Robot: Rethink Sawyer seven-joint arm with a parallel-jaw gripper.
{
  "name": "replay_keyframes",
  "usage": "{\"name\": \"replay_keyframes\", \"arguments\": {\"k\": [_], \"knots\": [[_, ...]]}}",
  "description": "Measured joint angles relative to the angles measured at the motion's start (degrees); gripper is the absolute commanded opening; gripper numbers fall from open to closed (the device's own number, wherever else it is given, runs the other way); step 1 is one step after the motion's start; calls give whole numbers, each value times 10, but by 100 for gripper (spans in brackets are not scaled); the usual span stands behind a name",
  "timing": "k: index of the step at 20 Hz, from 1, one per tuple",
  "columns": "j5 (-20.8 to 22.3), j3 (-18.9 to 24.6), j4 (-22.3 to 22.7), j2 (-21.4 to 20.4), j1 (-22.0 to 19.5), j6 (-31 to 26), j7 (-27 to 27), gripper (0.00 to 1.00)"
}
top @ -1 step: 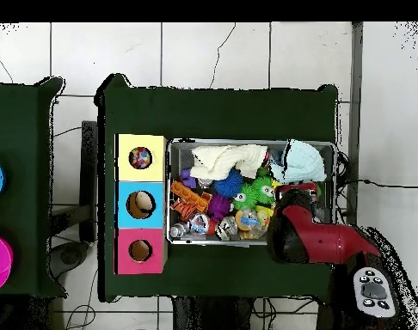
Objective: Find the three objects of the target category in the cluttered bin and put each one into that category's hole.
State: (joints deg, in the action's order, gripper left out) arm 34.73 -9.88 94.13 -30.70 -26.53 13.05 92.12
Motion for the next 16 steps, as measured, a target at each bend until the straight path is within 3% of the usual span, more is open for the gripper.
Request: {"name": "replay_keyframes", "arguments": {"k": [6, 16], "knots": [[1, 0, 1, 1, -28, -63, 0, 0], [1, 0, 3, 2, -34, -101, 0, 0]]}}
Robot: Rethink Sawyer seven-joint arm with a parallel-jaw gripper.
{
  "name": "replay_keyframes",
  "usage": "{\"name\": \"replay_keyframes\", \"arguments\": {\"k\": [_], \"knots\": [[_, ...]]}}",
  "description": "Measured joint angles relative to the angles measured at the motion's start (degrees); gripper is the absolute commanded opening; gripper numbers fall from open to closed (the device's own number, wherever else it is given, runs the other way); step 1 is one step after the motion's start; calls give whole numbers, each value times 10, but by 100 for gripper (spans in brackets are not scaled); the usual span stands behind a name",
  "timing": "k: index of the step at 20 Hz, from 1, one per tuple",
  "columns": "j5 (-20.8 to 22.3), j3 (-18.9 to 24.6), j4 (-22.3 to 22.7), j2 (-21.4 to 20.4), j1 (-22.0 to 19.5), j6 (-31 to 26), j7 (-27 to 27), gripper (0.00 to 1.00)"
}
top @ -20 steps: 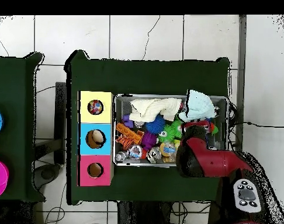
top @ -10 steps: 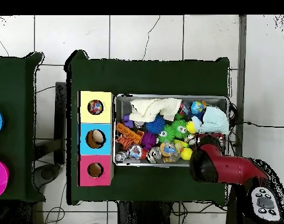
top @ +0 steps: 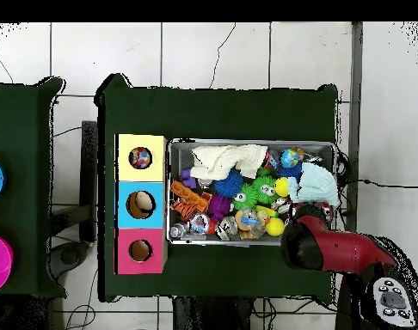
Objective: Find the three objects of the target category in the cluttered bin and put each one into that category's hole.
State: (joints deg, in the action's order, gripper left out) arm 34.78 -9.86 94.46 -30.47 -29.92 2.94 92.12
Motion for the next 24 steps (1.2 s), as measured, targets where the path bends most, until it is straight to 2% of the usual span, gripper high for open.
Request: {"name": "replay_keyframes", "arguments": {"k": [3, 4, 16, 24], "knots": [[-2, 0, 1, 0, 0, -6, 0, 0], [-5, 0, 5, 0, 0, -9, 0, 100], [-14, 2, 31, -2, 0, -9, 0, 100], [-34, 48, 58, -28, -11, -32, 0, 100]]}}
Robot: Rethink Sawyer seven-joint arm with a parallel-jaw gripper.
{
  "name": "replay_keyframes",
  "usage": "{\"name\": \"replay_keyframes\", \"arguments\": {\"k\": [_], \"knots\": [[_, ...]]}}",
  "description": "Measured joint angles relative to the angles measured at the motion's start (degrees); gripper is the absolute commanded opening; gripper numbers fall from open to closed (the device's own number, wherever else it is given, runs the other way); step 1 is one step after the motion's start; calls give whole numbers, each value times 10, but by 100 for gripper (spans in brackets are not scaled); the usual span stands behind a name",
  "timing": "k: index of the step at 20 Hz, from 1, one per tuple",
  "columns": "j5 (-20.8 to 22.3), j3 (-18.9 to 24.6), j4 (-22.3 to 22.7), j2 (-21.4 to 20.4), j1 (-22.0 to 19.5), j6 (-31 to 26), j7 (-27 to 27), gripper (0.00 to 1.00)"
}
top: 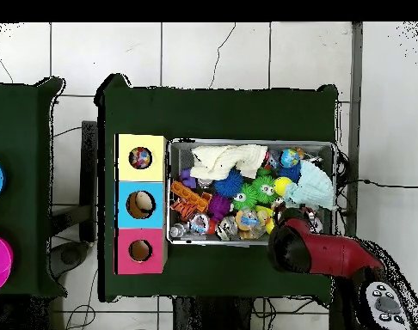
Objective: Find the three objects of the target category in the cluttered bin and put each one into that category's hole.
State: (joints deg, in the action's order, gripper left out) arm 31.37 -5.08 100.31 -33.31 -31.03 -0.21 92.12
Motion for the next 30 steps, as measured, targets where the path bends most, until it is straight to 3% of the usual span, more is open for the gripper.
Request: {"name": "replay_keyframes", "arguments": {"k": [7, 11, 22, 30], "knots": [[-40, 34, 13, -36, 14, -96, 0, 100], [-50, 65, 14, -53, 11, -119, 0, 100], [-58, 151, 14, -50, -18, -109, 0, 100], [-58, 156, 14, -7, -14, -37, 0, 100]]}}
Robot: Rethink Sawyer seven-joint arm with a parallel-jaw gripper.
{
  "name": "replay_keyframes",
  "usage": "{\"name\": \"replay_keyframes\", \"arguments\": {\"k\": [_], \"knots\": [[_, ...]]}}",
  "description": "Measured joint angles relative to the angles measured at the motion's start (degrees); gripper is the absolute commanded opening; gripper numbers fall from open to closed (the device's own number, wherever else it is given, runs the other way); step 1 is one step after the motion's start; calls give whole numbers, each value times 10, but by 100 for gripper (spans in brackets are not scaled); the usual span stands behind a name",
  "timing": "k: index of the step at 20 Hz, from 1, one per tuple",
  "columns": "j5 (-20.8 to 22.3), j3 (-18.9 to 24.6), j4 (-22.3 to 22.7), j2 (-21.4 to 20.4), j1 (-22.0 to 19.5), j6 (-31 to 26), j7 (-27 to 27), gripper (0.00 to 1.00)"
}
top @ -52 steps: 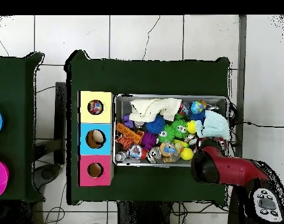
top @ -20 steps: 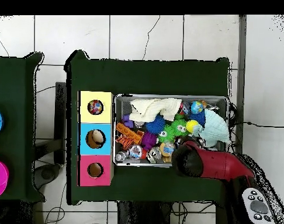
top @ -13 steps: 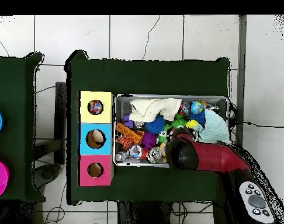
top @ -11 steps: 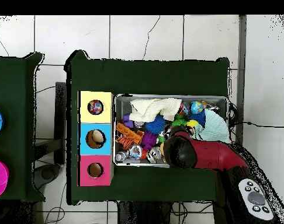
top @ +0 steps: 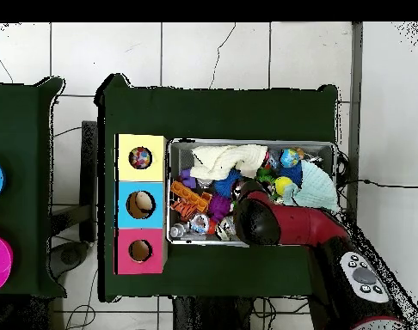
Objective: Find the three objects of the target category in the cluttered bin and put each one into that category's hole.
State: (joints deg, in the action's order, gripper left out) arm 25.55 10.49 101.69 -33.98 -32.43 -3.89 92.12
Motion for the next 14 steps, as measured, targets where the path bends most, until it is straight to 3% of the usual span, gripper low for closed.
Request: {"name": "replay_keyframes", "arguments": {"k": [8, 14], "knots": [[7, -1, 0, 66, 11, 119, 0, 100], [7, -2, 0, 65, 26, 115, 0, 100]]}}
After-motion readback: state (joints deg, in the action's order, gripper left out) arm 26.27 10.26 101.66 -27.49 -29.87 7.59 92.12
